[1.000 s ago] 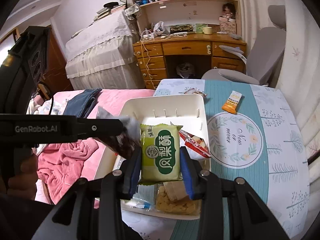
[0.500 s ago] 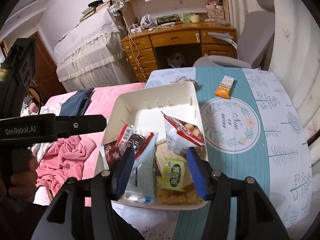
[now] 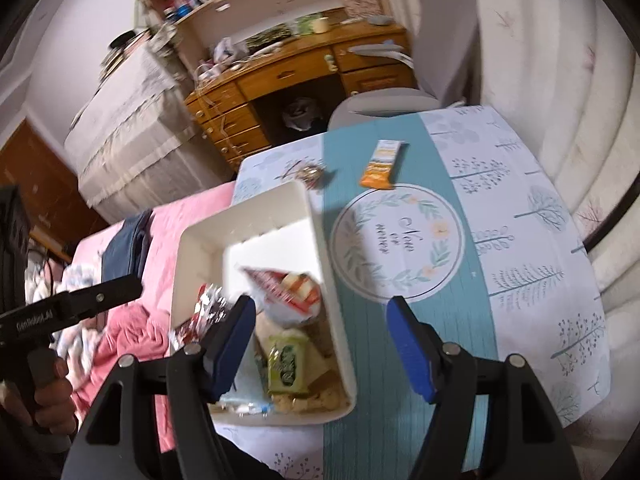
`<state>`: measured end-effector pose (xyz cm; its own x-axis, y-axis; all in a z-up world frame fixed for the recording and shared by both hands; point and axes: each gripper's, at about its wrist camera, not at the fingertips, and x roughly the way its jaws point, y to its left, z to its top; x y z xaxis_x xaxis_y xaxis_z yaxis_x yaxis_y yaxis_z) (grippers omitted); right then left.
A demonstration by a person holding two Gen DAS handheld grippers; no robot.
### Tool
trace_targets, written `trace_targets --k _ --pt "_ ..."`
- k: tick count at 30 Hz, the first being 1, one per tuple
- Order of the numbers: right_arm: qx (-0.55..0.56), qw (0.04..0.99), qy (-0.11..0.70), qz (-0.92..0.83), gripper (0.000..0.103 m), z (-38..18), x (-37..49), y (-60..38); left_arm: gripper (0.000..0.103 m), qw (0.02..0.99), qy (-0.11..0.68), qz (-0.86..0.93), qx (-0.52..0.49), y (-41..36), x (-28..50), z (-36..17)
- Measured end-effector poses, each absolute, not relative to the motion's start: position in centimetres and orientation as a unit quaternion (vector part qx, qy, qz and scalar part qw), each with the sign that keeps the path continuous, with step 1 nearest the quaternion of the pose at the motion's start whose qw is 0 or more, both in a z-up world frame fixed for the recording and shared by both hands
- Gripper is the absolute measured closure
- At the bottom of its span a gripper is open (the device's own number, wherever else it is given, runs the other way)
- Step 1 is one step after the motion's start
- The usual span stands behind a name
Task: Organize snacks
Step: 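Move right tool to the orange oat bar while left tool reaches the clear nut bag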
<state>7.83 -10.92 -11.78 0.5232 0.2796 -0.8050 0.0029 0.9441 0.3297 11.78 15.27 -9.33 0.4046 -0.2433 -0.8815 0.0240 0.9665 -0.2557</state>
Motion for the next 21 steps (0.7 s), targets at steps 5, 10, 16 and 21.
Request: trace_targets --k 5,10,16,21 --pt "0.155 0.855 0.490 0.067 0.034 -11.3 10.6 -13.6 0.021 0.825 0.553 -0.059 -0.095 14.2 14.7 -8.4" --pt "0.173 0.844 0.504 0.065 0.028 -11.2 13.9 -15.9 0.021 0.818 0.570 -0.036 -0.070 12.4 18.1 -8.1" --pt "0.201 0.820 0.528 0.089 0.027 -11.9 18.8 -17.7 0.021 0.815 0.576 -0.016 -0.052 10.1 22.4 -8.1" --pt "0.224 0.802 0.546 0.097 0.027 -13.1 24.2 -18.7 0.021 0.816 0.575 0.000 -0.054 8.3 26.8 -8.7"
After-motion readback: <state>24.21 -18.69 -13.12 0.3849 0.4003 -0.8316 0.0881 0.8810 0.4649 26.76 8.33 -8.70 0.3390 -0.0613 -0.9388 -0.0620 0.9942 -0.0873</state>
